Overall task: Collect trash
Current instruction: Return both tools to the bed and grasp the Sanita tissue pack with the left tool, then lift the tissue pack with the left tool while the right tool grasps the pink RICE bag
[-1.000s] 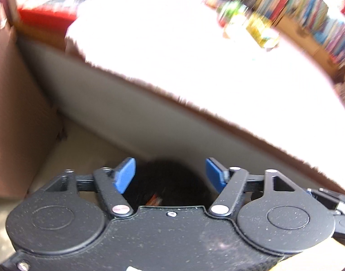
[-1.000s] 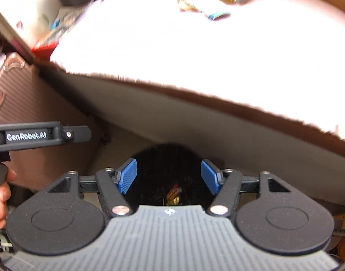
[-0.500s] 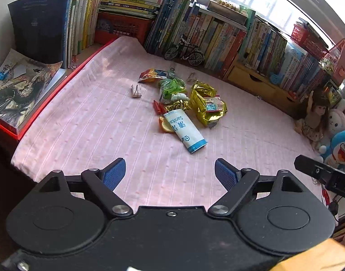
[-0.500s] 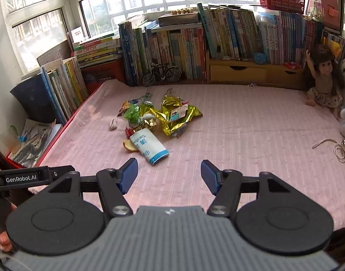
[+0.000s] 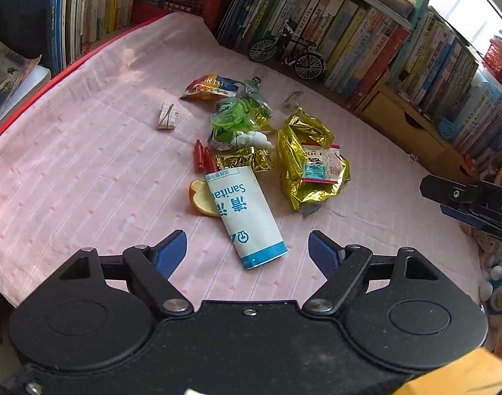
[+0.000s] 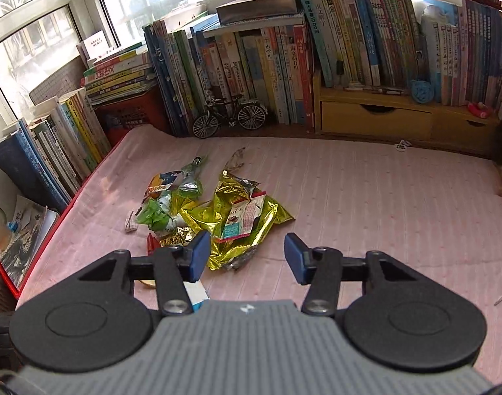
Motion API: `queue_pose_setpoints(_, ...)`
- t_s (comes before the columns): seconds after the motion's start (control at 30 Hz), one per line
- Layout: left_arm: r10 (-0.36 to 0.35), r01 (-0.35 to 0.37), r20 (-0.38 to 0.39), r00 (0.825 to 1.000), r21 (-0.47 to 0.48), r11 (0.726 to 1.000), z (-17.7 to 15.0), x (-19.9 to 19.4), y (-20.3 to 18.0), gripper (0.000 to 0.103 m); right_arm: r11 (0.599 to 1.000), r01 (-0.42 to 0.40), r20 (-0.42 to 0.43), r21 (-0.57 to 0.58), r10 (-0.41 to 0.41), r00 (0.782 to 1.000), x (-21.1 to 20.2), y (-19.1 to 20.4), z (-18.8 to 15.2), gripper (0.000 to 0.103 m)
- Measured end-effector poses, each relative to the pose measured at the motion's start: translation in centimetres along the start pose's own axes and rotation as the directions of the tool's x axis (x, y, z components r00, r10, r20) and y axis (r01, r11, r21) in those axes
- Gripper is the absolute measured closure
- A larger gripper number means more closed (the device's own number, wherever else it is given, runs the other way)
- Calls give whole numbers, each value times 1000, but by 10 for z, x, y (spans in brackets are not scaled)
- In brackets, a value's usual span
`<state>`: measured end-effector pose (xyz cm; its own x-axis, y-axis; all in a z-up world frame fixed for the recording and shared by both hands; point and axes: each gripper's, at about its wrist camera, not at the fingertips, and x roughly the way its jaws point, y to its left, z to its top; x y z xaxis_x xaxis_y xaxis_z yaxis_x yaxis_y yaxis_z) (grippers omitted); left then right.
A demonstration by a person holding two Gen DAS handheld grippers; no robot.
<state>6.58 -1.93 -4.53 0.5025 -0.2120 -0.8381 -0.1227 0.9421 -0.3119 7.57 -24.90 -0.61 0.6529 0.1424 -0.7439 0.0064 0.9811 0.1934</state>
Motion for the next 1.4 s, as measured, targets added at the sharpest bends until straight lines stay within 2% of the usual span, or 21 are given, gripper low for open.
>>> queue_pose_setpoints(0.1, 23, -24, -31, 999, -43, 999, 4, 35, -12, 27, 999, -31, -46, -29, 30, 999, 30, -13, 13, 41)
queue_pose_setpoints(0.27, 104, -108, -55, 993, -76, 991, 11, 91, -32, 28, 997, -78, -108, -27, 75, 991, 70, -34, 29, 41)
queue_pose_setpoints(0.37, 191, -196, -58, 980, -94, 976, 15, 118, -37, 29, 994, -102, -141, -34, 96, 985, 93, -39, 35, 41)
queue_pose_setpoints(0.47, 227, -234, -67, 972, -130, 964, 17, 133, -36, 30, 990, -130, -176, -50, 119, 977, 115, -36, 39, 41)
queue_pose_setpoints(0.63, 266, -268, -36, 963, -112, 957, 17, 140, -43, 31, 981, -170, -222, -91, 146, 964, 146, -22, 42, 41)
queue_pose_setpoints(0.7, 281, -282, -25, 959, -106, 954, 17, 138, -44, 39, 977, -181, -243, -110, 150, 958, 159, -16, 41, 41)
queue_pose_setpoints(0.73, 290, -290, -20, 957, -105, 951, 16, 137, -44, 46, 975, -186, -255, -118, 151, 955, 166, -13, 41, 41)
queue_pose_setpoints(0.83, 292, -292, -16, 956, -107, 950, 15, 132, -40, 54, 975, -188, -282, -121, 148, 948, 183, -9, 39, 41)
queue_pose_setpoints(0.93, 291, -291, -7, 957, -83, 953, 13, 127, -39, 62, 974, -186, -274, -128, 146, 951, 194, -6, 36, 39)
queue_pose_setpoints(1.17, 267, -264, 22, 964, -88, 961, 14, 112, -39, 69, 970, -192, -240, -148, 153, 959, 205, -1, 36, 38)
queue_pose_setpoints(1.23, 266, -262, 39, 963, -81, 962, 15, 106, -41, 69, 970, -197, -232, -139, 161, 959, 204, -2, 36, 50)
queue_pose_setpoints(1.4, 271, -266, 72, 960, -77, 961, 17, 92, -45, 69, 973, -189, -222, -133, 156, 962, 199, -3, 36, 58)
